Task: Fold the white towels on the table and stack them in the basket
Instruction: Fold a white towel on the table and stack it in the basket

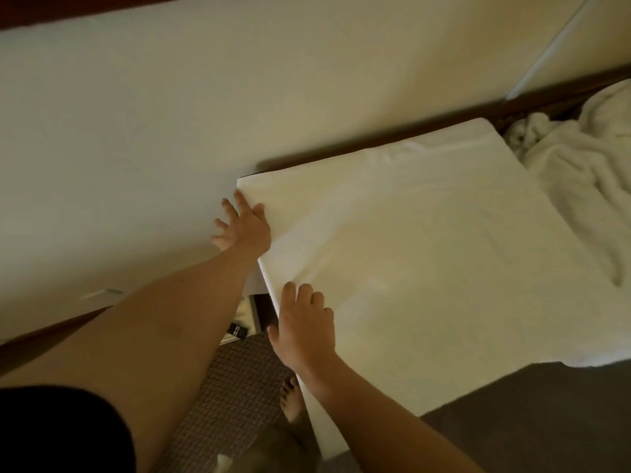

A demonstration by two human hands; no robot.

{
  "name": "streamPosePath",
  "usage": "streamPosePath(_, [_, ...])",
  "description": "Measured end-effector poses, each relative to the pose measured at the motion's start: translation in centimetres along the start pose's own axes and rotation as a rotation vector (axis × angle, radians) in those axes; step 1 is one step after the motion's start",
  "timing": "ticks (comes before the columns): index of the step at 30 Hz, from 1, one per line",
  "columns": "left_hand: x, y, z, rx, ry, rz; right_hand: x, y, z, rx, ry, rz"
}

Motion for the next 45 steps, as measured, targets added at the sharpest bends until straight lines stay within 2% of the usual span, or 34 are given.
streamPosePath(4, [0.4,0.8,-0.4,0.026,0.086,-0.224,0.1,0.4,-0.2,-0.03,0.067,0.137])
streamPosePath(8, [1.3,2.9,0.4,0.048,0.054,-0.342,0.1,1.2,-0.2,0.012,0.023,0.412])
streamPosePath(14, [5.1,6.7,1.9,-0.061,0.169,-0.527,2.9,2.6,0.8,0.121,-0.064,0.749])
streamPosePath(16, [5.2,8.1,1.5,-0.101,0.16,-0.569,3.1,3.9,1.3,0.086,-0.109,0.835])
streamPosePath(20, [2.0,10.6,-0.9,-0.1,0.07,-0.675,0.9,7.4,1.7,-0.128,-0.216,0.93])
streamPosePath(24, [-4.3,11.2,-4.5,-0.006,-0.107,-0.779,-4.3,10.4,1.4,-0.262,-0.199,0.83])
streamPosePath(26, [-7.8,10.7,-6.9,0.073,-0.165,-0.811,-7.3,11.1,0.8,-0.352,-0.228,0.862])
streamPosePath(34, [-23.1,5.9,-15.7,0.303,-0.366,-0.803,-21.2,13.6,-2.0,-0.651,-0.476,1.171])
streamPosePath(38, [-31.9,1.7,-19.3,0.358,-0.448,-0.806,-29.4,15.2,-2.8,-0.741,-0.577,1.15])
streamPosePath(40, [-35.4,-1.6,-20.2,0.448,-0.463,-0.814,-33.9,15.3,-2.6,-0.769,-0.67,1.11])
streamPosePath(41, [-37.0,-3.5,-20.5,0.516,-0.469,-0.807,-36.6,15.1,-2.1,-0.745,-0.718,1.05])
streamPosePath(43, [-38.2,-6.8,-20.2,0.597,-0.538,-0.68,-41.2,14.8,-1.0,-0.569,-0.749,0.879])
streamPosePath(45, [-37.3,-8.3,-18.5,0.503,-0.685,-0.512,-44.9,14.9,0.6,-0.343,-0.762,0.705])
Point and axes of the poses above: each hand's wrist, its own z-axis towards the middle knuckle, its own y-axis out of the back of the hand, x = y × z, the point moved 3 cm from there along z, towards the middle knuckle, and after that the axes turned 10 degrees about y, right-handed, at the moved point
